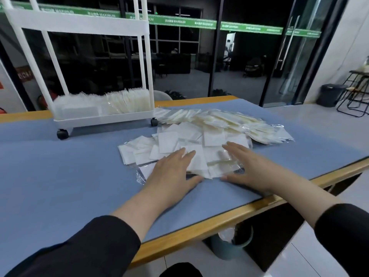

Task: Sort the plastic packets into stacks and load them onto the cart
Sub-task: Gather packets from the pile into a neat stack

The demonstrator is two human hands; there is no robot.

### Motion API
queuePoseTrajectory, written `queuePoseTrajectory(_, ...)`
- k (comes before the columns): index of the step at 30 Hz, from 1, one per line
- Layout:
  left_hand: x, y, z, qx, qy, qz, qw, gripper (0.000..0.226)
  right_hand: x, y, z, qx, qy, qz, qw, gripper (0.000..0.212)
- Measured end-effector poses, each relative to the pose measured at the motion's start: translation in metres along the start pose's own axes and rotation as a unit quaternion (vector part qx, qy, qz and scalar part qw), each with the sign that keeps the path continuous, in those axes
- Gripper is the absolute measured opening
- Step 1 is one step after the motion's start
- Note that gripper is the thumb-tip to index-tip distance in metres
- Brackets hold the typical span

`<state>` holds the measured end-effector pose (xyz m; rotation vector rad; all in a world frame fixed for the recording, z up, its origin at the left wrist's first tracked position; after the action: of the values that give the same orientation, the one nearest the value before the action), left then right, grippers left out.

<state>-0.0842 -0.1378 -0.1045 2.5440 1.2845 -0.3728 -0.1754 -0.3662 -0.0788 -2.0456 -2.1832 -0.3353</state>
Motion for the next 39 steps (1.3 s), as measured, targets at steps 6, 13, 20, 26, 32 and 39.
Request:
queuePoseTrajectory(6,0.007,0.005,0.004,-0.043,-0.036,-0.017,0.998,0.054,0.001,0.024,0.0,-0.023,-0.071,-0.043,0.996,0.072)
queuePoseTrajectory(13,0.011,0.002,0.001,-0.147,-0.092,0.002,0.985,0.026,0.007,0.042,-0.003,-0.02,-0.104,-0.053,0.993,0.069)
queuePoseTrajectory(20,0.017,0.006,-0.002,-0.159,-0.145,-0.012,0.977,0.035,0.006,0.052,-0.004,-0.138,-0.128,-0.113,0.976,0.024)
queuePoseTrajectory(26,0.023,0.006,-0.002,-0.222,-0.148,0.017,0.964,0.018,0.013,0.043,-0.009,-0.204,-0.09,-0.157,0.962,0.023)
queuePoseTrajectory(32,0.041,-0.004,-0.021,-0.28,-0.088,0.082,0.952,0.021,0.023,0.037,-0.014,-0.216,-0.086,-0.197,0.952,0.024)
queuePoseTrajectory(39,0.065,-0.032,-0.061,-0.309,-0.169,0.062,0.934,0.013,0.064,0.046,-0.025,-0.259,-0.013,-0.2,0.945,0.019)
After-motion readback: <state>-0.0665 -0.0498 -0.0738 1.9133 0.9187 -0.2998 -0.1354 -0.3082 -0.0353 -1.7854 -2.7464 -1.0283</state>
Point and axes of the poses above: each hand's wrist, its own y-axis towards the middle knuckle, its own z-axis out of the palm, x = y × z, the point moved 1 cm from there along y, towards the middle knuckle, and after that the axes turned 8 degrees about -z, right-handed, at the moved point
